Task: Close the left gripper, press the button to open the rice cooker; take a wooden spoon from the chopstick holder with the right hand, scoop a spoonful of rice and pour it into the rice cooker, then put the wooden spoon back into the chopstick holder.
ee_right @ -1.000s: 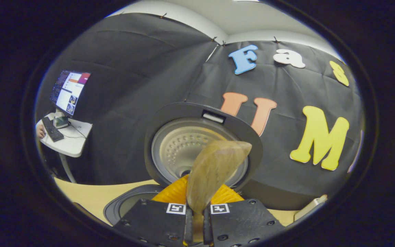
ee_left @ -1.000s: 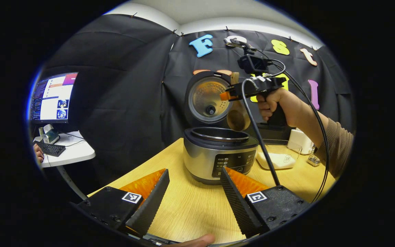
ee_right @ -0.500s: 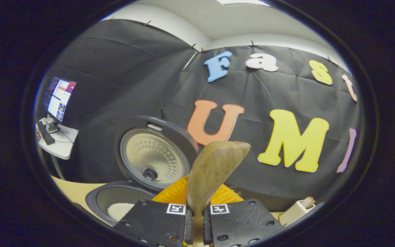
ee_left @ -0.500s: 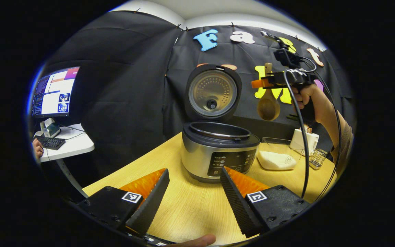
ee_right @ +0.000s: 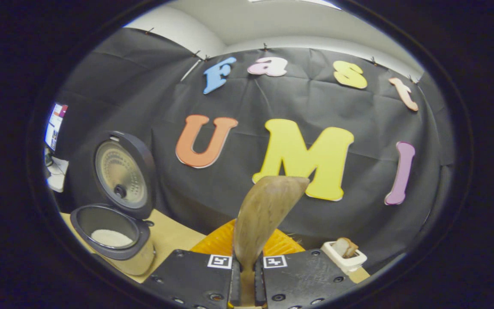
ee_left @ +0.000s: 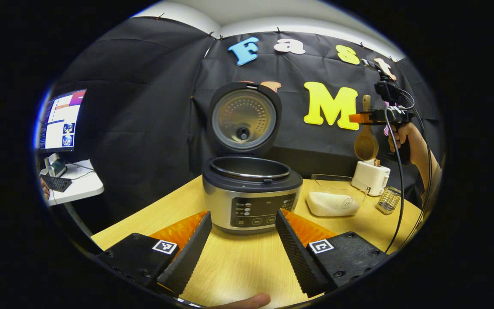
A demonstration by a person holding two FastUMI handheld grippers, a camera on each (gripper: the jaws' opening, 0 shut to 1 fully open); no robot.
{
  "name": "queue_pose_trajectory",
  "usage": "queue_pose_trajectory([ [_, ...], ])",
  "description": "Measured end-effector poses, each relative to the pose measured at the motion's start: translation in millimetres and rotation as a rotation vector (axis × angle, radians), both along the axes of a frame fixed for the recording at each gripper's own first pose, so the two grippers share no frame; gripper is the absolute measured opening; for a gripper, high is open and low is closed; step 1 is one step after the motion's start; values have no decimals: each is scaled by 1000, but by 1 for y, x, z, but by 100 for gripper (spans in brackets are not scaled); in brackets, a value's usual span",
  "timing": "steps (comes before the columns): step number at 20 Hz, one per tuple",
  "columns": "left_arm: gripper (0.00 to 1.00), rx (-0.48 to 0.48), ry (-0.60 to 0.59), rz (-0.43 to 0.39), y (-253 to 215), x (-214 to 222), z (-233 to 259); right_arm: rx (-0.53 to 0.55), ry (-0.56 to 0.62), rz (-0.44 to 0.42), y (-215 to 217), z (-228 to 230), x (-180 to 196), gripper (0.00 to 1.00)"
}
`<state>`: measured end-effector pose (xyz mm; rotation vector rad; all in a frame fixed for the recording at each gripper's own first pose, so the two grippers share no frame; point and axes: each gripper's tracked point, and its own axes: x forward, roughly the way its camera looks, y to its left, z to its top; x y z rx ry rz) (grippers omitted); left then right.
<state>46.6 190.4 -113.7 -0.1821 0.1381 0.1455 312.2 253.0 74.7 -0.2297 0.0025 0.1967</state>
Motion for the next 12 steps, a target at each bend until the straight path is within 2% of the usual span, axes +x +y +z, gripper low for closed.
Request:
queue_pose_trajectory([
  [5, 95, 23, 0, -47, -25, 10, 2, 34, 16, -150, -103, -11, 9, 12],
  [12, 95, 29, 1, -83, -55, 19, 9, 37, 58, -288, -195, -41, 23, 12],
])
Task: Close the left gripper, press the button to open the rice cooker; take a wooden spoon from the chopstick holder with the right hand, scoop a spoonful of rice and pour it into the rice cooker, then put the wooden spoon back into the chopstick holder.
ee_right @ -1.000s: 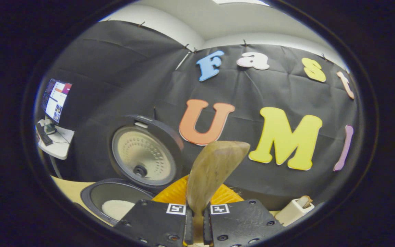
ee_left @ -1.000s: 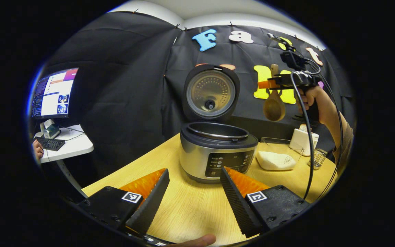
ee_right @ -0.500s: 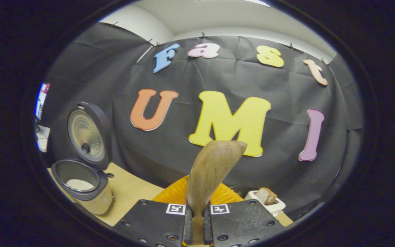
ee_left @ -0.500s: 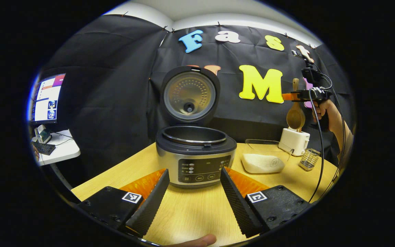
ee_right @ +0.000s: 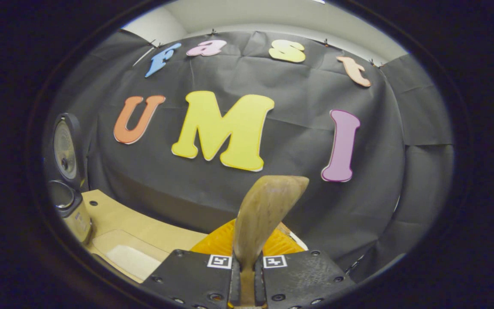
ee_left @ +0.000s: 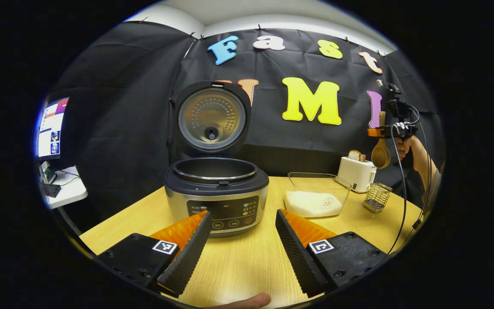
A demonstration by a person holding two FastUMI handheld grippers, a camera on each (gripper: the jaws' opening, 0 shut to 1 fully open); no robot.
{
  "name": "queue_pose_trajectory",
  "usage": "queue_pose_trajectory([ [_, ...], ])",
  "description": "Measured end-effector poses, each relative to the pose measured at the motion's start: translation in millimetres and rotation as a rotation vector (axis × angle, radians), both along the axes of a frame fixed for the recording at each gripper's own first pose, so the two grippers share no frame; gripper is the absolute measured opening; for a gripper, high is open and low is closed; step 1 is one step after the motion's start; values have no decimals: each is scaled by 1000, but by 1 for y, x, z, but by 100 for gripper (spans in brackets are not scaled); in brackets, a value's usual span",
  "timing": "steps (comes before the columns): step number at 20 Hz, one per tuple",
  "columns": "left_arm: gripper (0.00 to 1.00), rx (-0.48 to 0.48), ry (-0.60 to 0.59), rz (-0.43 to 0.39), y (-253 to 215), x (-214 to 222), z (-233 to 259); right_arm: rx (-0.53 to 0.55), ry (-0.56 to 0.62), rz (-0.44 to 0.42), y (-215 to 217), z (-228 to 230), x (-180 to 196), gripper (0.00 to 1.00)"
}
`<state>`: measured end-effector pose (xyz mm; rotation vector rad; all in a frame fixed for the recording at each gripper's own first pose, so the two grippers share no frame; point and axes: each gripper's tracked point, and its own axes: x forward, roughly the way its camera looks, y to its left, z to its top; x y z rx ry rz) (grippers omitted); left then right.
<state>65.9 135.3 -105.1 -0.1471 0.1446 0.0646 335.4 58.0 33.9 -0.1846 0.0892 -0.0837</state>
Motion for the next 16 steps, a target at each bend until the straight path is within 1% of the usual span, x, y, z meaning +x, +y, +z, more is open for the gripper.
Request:
queue_pose_trajectory([
  [5, 96, 28, 10, -14, -7, 2, -2, 44, 56, -32, -27, -34, -6, 12],
  [10, 96, 13, 13, -26, -16, 0, 1, 59, 104, -27, -34, -69, -11, 12],
  [13, 96, 3, 16, -29, -18, 0, 1, 113, 128, -32, -40, -88, -8, 12],
  [16, 95, 6, 18, -32, -22, 0, 2, 133, 164, -55, -49, -108, -6, 14],
])
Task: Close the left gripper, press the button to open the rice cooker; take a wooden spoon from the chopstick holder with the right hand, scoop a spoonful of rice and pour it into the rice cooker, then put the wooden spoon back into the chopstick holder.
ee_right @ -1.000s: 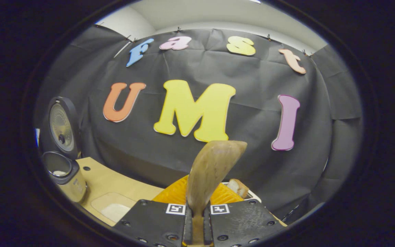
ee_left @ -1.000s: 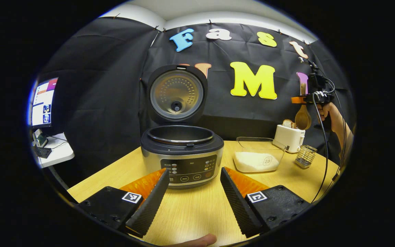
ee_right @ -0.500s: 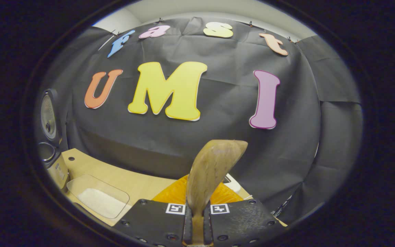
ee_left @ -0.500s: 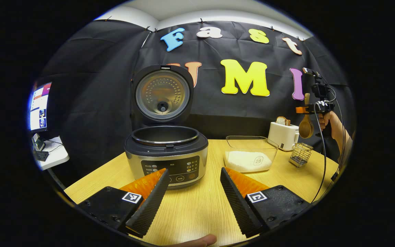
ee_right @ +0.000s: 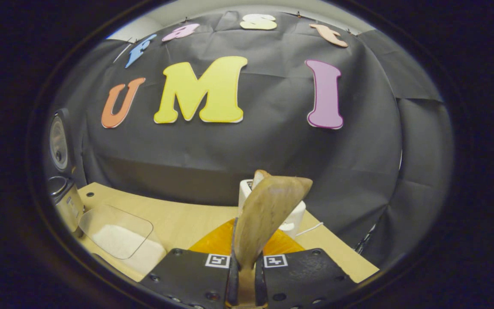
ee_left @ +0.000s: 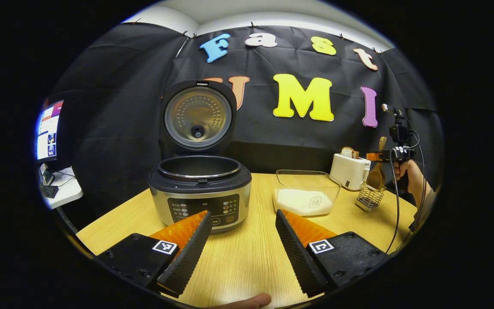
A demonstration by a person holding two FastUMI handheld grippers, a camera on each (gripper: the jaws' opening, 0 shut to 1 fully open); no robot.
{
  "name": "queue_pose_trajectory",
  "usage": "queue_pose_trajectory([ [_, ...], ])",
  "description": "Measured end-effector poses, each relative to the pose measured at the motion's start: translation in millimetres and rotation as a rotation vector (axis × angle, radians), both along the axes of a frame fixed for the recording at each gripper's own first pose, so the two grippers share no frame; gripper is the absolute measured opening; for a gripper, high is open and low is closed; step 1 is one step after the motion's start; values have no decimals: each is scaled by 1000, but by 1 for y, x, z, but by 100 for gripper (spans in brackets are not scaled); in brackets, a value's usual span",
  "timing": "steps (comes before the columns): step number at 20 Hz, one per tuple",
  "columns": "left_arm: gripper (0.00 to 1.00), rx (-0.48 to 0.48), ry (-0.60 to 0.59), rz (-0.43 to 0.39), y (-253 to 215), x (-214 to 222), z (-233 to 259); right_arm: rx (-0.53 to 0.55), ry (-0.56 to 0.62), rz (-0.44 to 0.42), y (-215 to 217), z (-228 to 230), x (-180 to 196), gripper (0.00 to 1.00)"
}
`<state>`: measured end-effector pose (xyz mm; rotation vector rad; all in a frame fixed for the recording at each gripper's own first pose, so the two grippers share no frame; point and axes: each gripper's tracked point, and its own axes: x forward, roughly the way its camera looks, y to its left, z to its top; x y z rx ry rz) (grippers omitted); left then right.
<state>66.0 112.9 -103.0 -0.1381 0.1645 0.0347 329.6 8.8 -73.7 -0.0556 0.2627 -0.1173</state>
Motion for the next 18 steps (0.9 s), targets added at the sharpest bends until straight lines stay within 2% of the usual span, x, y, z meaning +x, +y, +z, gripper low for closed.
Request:
queue_pose_trajectory([
  [2, 96, 2, -1, 0, 1, 0, 0, 21, 5, 10, -2, -6, -1, 19],
  [3, 96, 1, 0, -2, 0, 1, 0, 49, 19, 20, -1, -9, -3, 32],
  [4, 96, -1, 1, -4, -2, 2, 0, 60, 7, 8, -4, -9, -5, 35],
  [6, 96, -3, 5, -9, -3, 2, -2, 42, -18, -23, -16, -5, -8, 34],
  [9, 96, -7, 7, -14, -5, 6, -3, 7, -21, -35, -22, -1, -10, 41],
  [12, 96, -12, 3, -9, -2, 7, -2, -18, 1, -73, -32, -1, -7, 55],
  [13, 96, -13, 0, -5, -1, 7, -1, -14, 2, -91, -35, 0, -7, 67],
  [14, 96, -12, -1, -1, 2, 7, -1, -9, -4, -98, -37, 3, -9, 70],
  [15, 96, -10, -4, 5, 4, 8, 0, -2, -13, -106, -39, 5, -10, 80],
  [16, 96, -5, -7, 13, 7, 9, 2, 11, -15, -102, -38, 6, -10, 82],
  [17, 96, -3, -10, 22, 11, 9, 4, 18, -17, -101, -38, 8, -12, 92],
  [18, 95, 0, -15, 29, 14, 11, 7, 19, -19, -104, -39, 9, -14, 92],
])
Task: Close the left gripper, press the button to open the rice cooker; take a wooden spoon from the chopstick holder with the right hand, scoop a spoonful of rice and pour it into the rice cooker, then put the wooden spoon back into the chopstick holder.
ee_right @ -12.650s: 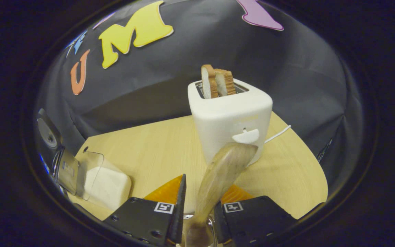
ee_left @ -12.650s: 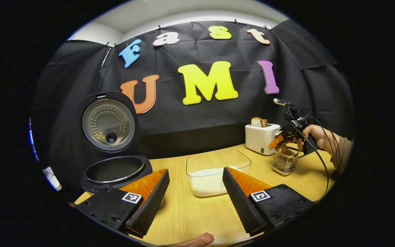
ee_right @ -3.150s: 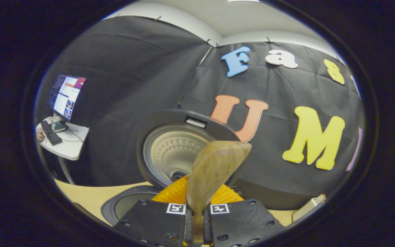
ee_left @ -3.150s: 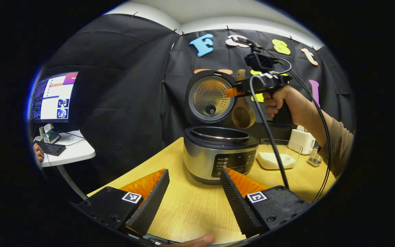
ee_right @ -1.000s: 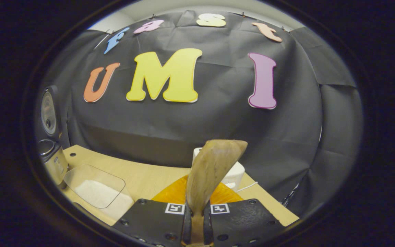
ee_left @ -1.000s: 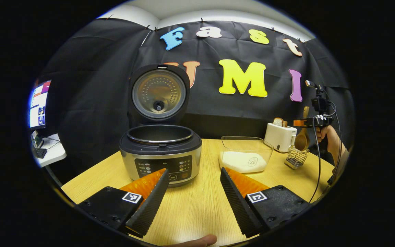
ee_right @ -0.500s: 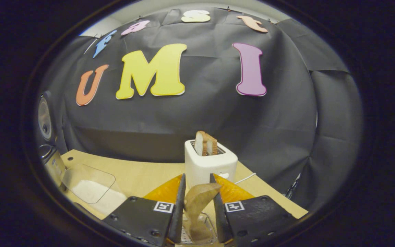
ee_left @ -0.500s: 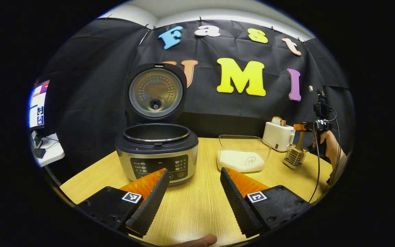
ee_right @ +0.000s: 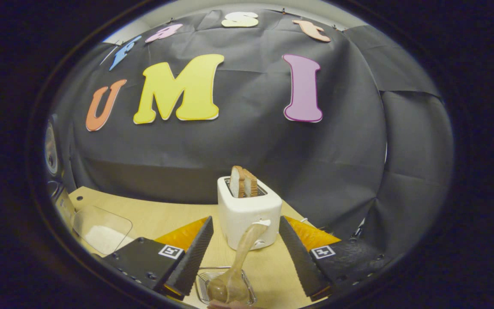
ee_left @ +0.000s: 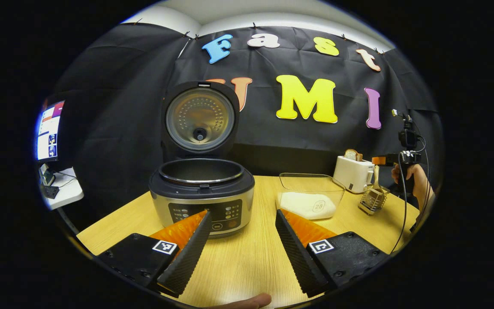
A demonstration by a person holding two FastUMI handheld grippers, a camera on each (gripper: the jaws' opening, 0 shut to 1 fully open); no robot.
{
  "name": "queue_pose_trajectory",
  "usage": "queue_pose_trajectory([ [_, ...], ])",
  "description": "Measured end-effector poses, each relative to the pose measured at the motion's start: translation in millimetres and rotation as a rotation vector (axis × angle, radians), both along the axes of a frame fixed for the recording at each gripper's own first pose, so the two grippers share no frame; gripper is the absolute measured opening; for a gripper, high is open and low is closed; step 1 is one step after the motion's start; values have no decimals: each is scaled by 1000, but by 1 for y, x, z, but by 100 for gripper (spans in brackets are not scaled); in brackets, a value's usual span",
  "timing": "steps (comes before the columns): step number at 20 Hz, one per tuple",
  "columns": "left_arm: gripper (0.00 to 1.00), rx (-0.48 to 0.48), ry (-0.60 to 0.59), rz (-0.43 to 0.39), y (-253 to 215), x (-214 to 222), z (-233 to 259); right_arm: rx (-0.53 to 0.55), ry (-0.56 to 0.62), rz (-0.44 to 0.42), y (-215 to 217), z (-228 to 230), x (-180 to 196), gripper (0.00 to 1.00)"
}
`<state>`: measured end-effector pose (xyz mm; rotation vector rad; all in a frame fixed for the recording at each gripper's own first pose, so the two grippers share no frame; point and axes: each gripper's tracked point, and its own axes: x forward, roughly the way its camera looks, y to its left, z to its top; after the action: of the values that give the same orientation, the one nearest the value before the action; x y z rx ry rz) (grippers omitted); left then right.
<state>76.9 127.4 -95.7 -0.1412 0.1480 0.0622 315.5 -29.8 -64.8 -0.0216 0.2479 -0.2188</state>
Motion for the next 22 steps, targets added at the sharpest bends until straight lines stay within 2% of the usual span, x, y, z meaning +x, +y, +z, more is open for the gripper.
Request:
queue_pose_trajectory([
  [3, 96, -5, -20, 19, 11, 6, 14, 6, -8, 4, 1, 6, -6, 97],
  [6, 95, -28, -50, 30, 23, 16, 34, 11, -7, 16, 5, 11, -12, 95],
  [12, 95, 19, -109, 75, 51, 48, 87, 53, -16, 58, 17, 22, -32, 97],
  [22, 95, -4, -75, 119, 92, 108, 140, -61, -48, 162, 42, 47, -90, 95],
])
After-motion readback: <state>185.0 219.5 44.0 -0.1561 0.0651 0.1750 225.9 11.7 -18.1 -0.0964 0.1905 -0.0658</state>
